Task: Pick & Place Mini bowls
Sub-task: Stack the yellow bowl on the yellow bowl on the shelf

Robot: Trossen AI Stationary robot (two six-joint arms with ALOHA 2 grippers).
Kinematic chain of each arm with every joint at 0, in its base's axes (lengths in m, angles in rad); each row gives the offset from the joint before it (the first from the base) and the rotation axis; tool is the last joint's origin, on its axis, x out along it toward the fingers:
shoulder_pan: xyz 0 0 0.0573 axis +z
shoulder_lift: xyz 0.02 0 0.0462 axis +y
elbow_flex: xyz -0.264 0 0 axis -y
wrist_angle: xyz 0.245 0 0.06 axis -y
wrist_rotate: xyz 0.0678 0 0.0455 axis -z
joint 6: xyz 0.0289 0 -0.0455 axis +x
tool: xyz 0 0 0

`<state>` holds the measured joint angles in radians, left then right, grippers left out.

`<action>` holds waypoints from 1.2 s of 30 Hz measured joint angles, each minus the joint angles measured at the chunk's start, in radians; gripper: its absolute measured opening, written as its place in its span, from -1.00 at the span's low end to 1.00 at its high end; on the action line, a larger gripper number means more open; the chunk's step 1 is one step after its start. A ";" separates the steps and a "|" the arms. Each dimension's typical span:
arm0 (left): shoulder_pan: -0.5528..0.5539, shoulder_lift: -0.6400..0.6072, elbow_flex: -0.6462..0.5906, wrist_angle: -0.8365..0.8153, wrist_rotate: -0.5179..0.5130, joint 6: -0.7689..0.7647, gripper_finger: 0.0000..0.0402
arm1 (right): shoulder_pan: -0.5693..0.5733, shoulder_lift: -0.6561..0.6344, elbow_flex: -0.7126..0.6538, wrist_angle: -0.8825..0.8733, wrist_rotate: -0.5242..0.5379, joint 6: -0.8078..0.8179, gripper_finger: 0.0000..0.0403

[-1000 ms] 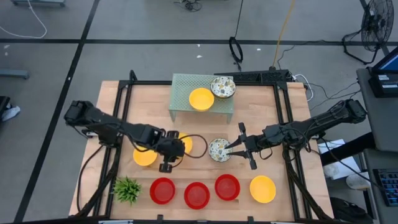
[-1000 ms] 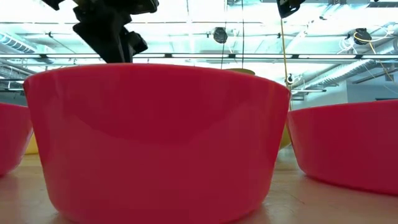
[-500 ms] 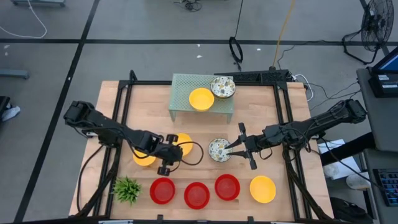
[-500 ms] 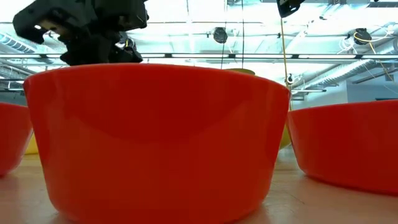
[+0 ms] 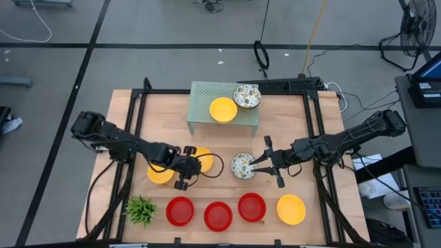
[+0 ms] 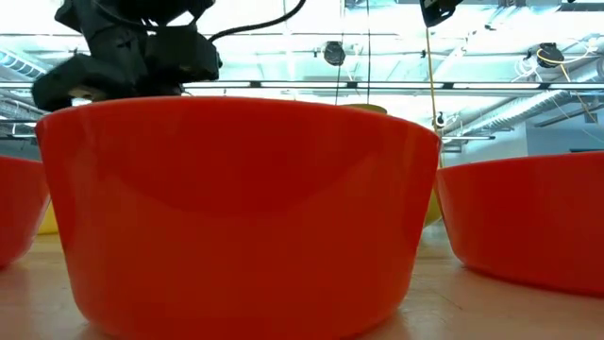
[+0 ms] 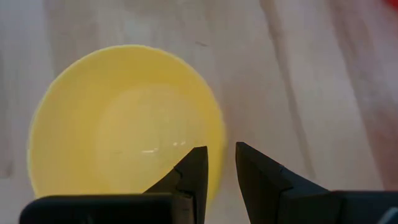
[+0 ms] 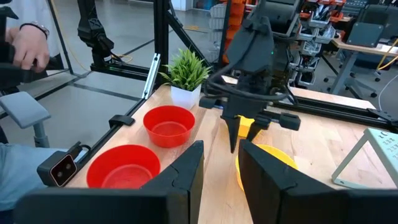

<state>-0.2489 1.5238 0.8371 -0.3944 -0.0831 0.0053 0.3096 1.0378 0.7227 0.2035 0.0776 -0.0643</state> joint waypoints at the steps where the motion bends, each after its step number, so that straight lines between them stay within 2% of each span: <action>1: 0.004 0.000 -0.003 0.004 -0.003 -0.002 -0.56 | 0.000 0.000 0.000 0.000 0.000 0.000 -0.56; 9: 0.023 0.012 -0.045 0.059 -0.008 0.036 -0.56 | 0.000 0.000 0.000 -0.001 0.000 0.000 -0.56; 14: 0.036 0.021 -0.047 0.082 -0.073 0.010 -0.56 | 0.000 0.000 0.000 -0.007 0.000 0.000 -0.56; 17: 0.040 0.021 -0.046 0.108 -0.071 0.012 -0.57 | 0.000 0.000 0.000 -0.014 0.000 0.000 -0.56; 20: 0.039 0.021 -0.046 0.116 -0.067 0.016 -0.66 | 0.000 0.000 -0.003 -0.013 0.000 0.000 -0.56; 25: 0.039 0.021 -0.046 0.116 -0.067 0.010 -0.95 | 0.000 0.000 -0.035 0.017 0.000 -0.001 -0.56; 31: 0.041 0.021 -0.046 0.147 -0.067 -0.024 -0.97 | 0.000 0.000 -0.090 0.145 0.000 -0.001 -0.56; 36: 0.039 0.014 -0.046 0.234 -0.063 -0.032 -0.97 | 0.000 0.000 -0.096 0.174 0.000 -0.001 -0.56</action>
<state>-0.2100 1.5376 0.7910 -0.1601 -0.1460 -0.0269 0.3092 1.0382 0.6270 0.3773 0.0780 -0.0650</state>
